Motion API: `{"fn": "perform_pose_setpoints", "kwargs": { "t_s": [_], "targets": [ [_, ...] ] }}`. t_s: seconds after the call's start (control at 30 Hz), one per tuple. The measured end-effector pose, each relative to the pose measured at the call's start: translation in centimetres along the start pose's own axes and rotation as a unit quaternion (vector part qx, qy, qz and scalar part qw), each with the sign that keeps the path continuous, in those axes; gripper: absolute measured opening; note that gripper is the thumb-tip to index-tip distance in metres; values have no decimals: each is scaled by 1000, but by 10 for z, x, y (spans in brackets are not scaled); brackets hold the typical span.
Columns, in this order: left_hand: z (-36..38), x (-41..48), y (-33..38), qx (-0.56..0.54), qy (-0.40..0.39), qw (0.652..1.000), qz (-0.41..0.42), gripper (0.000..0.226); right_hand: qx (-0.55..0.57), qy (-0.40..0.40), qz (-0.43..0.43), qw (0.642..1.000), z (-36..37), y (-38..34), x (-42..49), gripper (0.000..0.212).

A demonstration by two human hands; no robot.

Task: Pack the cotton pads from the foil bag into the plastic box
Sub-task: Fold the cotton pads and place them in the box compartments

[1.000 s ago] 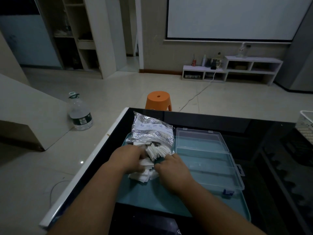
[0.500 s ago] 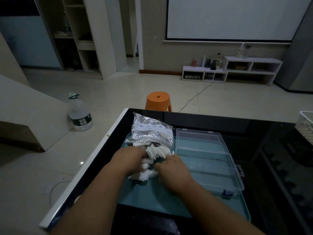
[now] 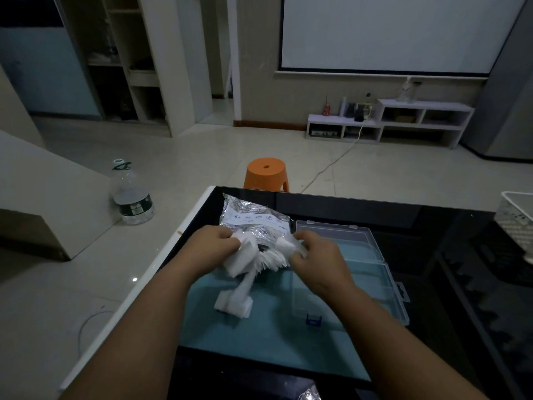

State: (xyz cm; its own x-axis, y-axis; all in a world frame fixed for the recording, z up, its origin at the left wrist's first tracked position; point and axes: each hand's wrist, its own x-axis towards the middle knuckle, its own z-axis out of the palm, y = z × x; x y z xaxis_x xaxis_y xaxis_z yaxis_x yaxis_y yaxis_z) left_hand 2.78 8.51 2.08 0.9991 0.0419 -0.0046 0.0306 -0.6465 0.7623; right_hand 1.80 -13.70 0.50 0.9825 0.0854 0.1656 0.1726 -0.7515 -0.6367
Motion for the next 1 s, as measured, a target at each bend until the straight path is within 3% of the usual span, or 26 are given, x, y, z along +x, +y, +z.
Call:
{"fn": "perform_pose_setpoints", "kwargs": {
  "t_s": [0.1,0.17,0.37,0.6,0.8,1.0],
  "targets": [
    [9,1,5,-169,8,983,-72,12,117,18,85,989,-4,2,3,26],
    [19,5,7,-225,-1,969,-101,14,191,21,126,973,-10,2,3,26],
    [46,9,22,-260,-21,958,-120,8,331,23,250,910,-31,9,0,42],
    [57,6,44,-261,-8,958,-120,20,501,-25,286,816,-44,17,-18,12],
    [65,5,46,-372,-65,913,-154,30,511,-23,282,812,-39,17,-9,34],
    [69,8,48,-356,-61,924,-125,42,510,-41,262,819,-38,10,-1,26]
  ]
}}
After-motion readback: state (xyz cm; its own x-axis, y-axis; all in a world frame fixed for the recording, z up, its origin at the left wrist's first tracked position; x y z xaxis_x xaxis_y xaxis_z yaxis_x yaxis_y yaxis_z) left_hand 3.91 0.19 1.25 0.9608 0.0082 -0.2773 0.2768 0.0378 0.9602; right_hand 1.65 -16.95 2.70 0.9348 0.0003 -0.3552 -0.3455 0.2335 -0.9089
